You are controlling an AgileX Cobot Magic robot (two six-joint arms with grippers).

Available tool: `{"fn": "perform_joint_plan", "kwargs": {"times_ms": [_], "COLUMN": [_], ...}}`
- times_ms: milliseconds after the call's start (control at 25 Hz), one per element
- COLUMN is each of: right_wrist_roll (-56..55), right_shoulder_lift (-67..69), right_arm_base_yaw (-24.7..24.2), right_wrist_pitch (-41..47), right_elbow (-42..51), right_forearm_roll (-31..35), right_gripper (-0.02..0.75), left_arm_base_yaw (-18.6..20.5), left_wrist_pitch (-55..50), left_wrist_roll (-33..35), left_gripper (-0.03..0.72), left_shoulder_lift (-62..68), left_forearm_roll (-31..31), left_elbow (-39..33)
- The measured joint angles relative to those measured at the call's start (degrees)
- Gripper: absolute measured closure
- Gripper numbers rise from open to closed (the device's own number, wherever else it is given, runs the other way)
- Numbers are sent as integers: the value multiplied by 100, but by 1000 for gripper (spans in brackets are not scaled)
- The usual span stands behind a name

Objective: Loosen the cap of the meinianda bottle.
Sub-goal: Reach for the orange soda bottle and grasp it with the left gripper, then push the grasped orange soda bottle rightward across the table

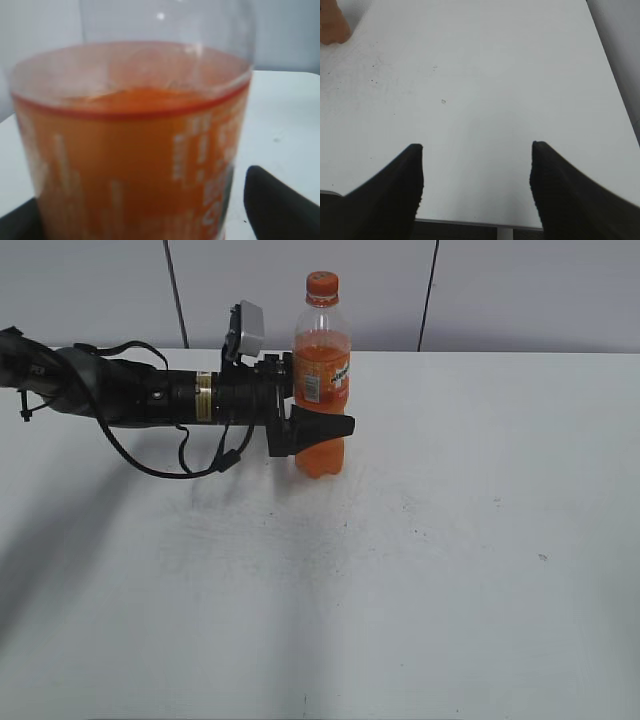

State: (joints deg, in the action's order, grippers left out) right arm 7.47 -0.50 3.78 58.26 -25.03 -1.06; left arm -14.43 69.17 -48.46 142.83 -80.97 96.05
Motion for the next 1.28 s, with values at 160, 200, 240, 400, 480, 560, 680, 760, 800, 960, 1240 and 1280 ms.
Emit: {"fn": "perform_joint_plan", "kwargs": {"times_ms": [160,200,240,400,480,560,680,760,800,960,1240,1280], "right_wrist_roll": [0,0,0,0,0,0,0,0,0,0,0,0], "right_shoulder_lift": [0,0,0,0,0,0,0,0,0,0,0,0], "right_arm_base_yaw": [0,0,0,0,0,0,0,0,0,0,0,0], "right_wrist_pitch": [0,0,0,0,0,0,0,0,0,0,0,0], "right_elbow": [0,0,0,0,0,0,0,0,0,0,0,0], "right_forearm_roll": [0,0,0,0,0,0,0,0,0,0,0,0], "right_gripper": [234,234,234,234,234,234,234,234,234,234,234,234], "left_arm_base_yaw": [-21,-21,-21,-21,3,30,86,113,132,144,103,89], "left_wrist_pitch": [-6,-6,-6,-6,-6,11,38,50,55,55,43,30], "left_wrist_roll": [-4,-11,-15,-17,-21,-38,-80,-85,-85,-85,-78,-75], "left_gripper": [148,157,171,236,258,265,265,265,265,265,265,266], "left_shoulder_lift": [14,14,14,14,14,14,14,14,14,14,14,14], "left_forearm_roll": [57,74,75,75,75,75,52,38,38,38,50,57], "left_elbow": [17,17,17,17,17,17,17,17,17,17,17,17]}}
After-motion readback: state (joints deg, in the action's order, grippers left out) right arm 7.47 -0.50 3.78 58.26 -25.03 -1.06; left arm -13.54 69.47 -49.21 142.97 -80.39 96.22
